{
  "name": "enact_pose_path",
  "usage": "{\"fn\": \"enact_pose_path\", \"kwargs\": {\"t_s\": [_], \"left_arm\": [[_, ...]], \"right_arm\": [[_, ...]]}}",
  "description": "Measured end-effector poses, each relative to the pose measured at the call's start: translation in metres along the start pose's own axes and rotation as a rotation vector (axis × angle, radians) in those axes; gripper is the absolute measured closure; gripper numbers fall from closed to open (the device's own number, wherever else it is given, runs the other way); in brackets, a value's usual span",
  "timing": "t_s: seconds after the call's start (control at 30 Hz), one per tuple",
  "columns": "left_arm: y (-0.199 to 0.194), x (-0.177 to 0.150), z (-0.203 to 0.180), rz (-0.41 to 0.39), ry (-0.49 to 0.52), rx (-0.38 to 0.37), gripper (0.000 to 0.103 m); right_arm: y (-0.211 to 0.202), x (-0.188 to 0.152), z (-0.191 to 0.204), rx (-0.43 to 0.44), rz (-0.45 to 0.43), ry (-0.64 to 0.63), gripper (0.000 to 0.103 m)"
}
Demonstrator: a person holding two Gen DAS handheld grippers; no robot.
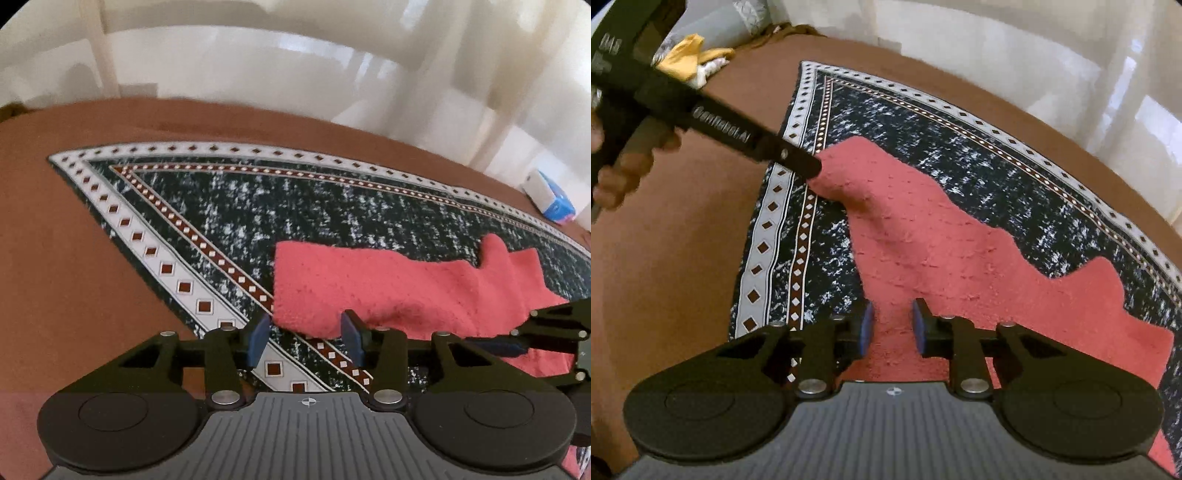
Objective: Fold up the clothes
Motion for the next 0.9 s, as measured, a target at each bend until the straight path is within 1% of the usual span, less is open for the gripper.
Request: {"fn": "enact_pose_path", "kwargs": {"t_s": [0.03,0.07,0.1,0.13,0.17,0.2,0.23,0.33,0.4,0.5,0.57,0.6,0.63,0.67,0.7,0.73,0.77,0.8,0.83,0.9], "left_arm": [[0.002,0.0,0.0,0.004,-0.013,-0.007,0.044],[0.004,0.001,-0.001,0.01,-0.025,-0.014,0.045],[0.007,0.003,-0.001,0.017,-0.037,-0.022,0.052],[0.009,0.003,-0.002,0.023,-0.043,-0.026,0.08],[0.012,0.004,-0.002,0.029,-0.048,-0.03,0.09],[0.014,0.004,-0.002,0.036,-0.053,-0.034,0.103],[0.014,0.005,-0.001,0.034,-0.058,-0.033,0.103],[0.004,0.006,0.004,-0.003,-0.053,-0.018,0.103],[-0.003,0.006,0.008,-0.023,-0.028,0.014,0.103],[0.005,0.002,0.016,0.002,-0.014,0.073,0.103],[0.01,-0.001,0.021,0.026,-0.019,0.106,0.102],[0.01,-0.003,0.022,0.035,-0.022,0.118,0.09],[0.005,-0.005,0.023,0.035,-0.022,0.106,0.081],[-0.004,-0.007,0.021,0.02,-0.004,0.086,0.08],[-0.013,-0.01,0.018,0.003,0.016,0.066,0.078],[-0.025,-0.015,0.012,-0.021,0.059,0.055,0.069],[-0.036,-0.023,0.003,-0.041,0.113,0.042,0.063],[-0.045,-0.033,-0.006,-0.051,0.165,0.025,0.053],[-0.054,-0.044,-0.016,-0.059,0.218,0.008,0.051],[-0.067,-0.074,-0.039,-0.042,0.344,-0.055,0.051]], "right_arm": [[-0.002,0.001,-0.002,0.014,-0.005,0.023,0.093],[-0.005,0.001,-0.004,0.032,-0.014,0.043,0.098],[-0.008,0.002,-0.006,0.051,-0.025,0.06,0.098],[-0.012,0.002,-0.007,0.069,-0.037,0.077,0.098],[-0.015,0.002,-0.009,0.084,-0.046,0.087,0.098],[-0.018,0.002,-0.01,0.097,-0.055,0.095,0.098],[-0.022,0.002,-0.013,0.114,-0.063,0.107,0.099],[-0.032,0.001,-0.02,0.184,-0.083,0.14,0.099],[-0.035,-0.001,-0.021,0.208,-0.075,0.144,0.099],[-0.025,-0.006,-0.018,0.21,-0.024,0.129,0.098],[-0.018,-0.007,-0.016,0.199,-0.017,0.129,0.092],[-0.018,-0.007,-0.015,0.201,-0.021,0.139,0.09],[-0.021,-0.007,-0.014,0.204,-0.033,0.149,0.082],[-0.028,-0.007,-0.013,0.207,-0.051,0.161,0.08],[-0.037,-0.007,-0.012,0.208,-0.07,0.172,0.079],[-0.049,-0.01,-0.012,0.205,-0.091,0.183,0.078],[-0.062,-0.015,-0.012,0.198,-0.109,0.197,0.075],[-0.075,-0.021,-0.012,0.19,-0.124,0.211,0.074],[-0.086,-0.028,-0.012,0.179,-0.138,0.227,0.073],[-0.103,-0.047,-0.011,0.157,-0.143,0.265,0.071]]}}
Point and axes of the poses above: each gripper's, at about its wrist camera, not at the fingertips, and y roughly the way its jaws point, z to its left, x to its top, the point moved 3 cm from there along y, roughly the way its jaws point, and after that the axes turned 14 degrees about x, right-handed, at the moved point
